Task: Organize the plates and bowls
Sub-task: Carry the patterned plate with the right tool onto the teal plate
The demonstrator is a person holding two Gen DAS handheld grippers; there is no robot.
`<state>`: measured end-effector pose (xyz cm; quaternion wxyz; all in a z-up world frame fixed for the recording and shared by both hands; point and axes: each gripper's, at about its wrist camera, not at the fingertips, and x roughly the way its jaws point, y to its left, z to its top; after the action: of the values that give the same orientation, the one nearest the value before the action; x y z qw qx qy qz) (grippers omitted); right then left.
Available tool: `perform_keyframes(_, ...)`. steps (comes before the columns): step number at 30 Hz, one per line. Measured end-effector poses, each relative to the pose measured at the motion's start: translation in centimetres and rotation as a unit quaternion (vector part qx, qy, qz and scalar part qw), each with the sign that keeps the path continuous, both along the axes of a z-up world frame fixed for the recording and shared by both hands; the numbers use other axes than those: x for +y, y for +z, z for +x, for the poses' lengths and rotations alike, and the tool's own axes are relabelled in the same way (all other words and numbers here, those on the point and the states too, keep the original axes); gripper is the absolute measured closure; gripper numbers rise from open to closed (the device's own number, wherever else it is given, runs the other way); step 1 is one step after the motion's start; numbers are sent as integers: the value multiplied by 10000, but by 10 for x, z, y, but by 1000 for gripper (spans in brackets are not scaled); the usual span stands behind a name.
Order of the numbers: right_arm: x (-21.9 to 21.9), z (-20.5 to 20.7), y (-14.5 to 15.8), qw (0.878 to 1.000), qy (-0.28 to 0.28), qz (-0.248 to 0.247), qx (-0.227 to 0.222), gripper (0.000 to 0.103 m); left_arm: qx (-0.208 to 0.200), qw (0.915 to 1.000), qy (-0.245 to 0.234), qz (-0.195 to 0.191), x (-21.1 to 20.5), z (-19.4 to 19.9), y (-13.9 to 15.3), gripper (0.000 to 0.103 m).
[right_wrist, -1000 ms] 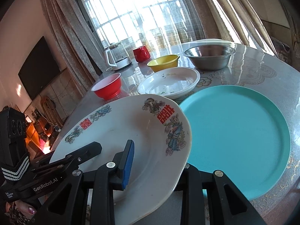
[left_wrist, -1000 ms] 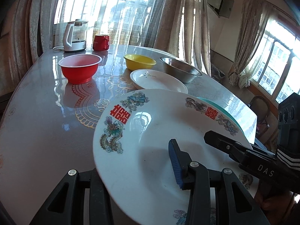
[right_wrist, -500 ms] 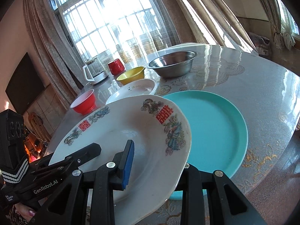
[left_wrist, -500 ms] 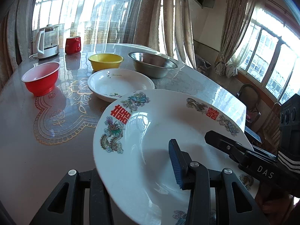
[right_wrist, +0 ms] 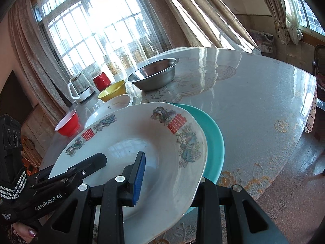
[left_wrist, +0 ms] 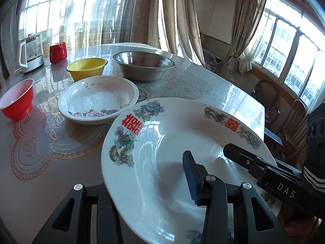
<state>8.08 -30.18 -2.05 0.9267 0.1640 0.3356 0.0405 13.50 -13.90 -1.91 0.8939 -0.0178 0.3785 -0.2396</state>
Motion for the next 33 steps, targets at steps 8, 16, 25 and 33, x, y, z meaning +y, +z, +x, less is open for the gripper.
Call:
perform_keyframes(8, -16, 8, -9, 9995, -145, 76, 253, 72, 87, 9994, 167, 291, -12, 13, -8, 58)
perform_keyframes(16, -13, 17, -5, 9991, -223, -306, 204, 72, -128, 9974, 256, 669, -11, 12, -8, 59)
perform_keyframes(25, -19, 18, -12, 9988, -256, -248, 349, 71, -8, 9971, 283, 713, -10, 17, -12, 59)
perform_keyframes(33, -34, -4, -3, 9988, -265, 160, 383, 71, -35, 9968, 281, 749, -8, 15, -12, 62)
